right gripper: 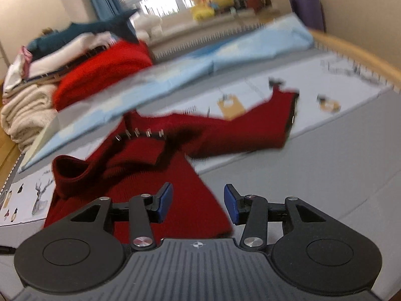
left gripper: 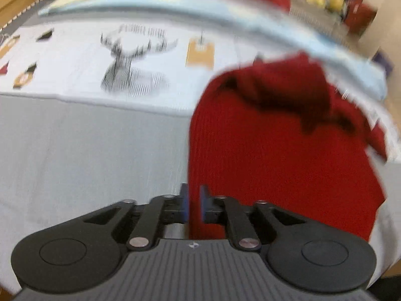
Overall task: Fold small clothes
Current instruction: 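Grasp the sweater hem with both tools and pull it flat across the sheet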
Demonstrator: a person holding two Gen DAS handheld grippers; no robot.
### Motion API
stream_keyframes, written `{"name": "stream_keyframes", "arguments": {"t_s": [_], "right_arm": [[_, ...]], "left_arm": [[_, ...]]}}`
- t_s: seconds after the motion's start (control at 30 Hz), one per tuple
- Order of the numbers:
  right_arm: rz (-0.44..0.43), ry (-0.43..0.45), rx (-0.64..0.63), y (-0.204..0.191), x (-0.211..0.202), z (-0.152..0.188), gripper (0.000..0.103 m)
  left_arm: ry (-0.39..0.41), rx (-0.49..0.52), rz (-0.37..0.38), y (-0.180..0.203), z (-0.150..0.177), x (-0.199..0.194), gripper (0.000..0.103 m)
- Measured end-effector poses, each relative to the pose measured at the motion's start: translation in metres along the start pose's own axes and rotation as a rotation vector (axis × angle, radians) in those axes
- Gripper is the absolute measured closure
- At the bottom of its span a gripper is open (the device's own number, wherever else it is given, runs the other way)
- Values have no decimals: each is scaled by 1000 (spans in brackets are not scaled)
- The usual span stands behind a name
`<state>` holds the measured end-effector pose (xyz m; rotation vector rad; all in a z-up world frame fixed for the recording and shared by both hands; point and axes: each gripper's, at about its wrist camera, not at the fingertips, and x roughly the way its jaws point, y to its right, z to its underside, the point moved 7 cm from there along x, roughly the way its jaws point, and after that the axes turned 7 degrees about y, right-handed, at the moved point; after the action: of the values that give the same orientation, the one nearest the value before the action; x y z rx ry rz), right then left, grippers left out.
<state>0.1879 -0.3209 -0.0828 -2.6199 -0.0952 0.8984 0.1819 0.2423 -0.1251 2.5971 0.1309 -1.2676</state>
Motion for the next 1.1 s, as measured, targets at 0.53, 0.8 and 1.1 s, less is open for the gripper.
{"name": "stream_keyframes", "arguments": {"t_s": [0.53,0.8,1.1], "right_arm": [[150,-312,-111,-16,131,54,51],[117,-291,-309,-25,114,61,90],[119,-362,-284,1,49,66,92]], "left_arm": [[-272,152,-27,18,51,46,59],[-218,272,-81,52,52,52,93],[-199,390,12,81,66,35,94]]}}
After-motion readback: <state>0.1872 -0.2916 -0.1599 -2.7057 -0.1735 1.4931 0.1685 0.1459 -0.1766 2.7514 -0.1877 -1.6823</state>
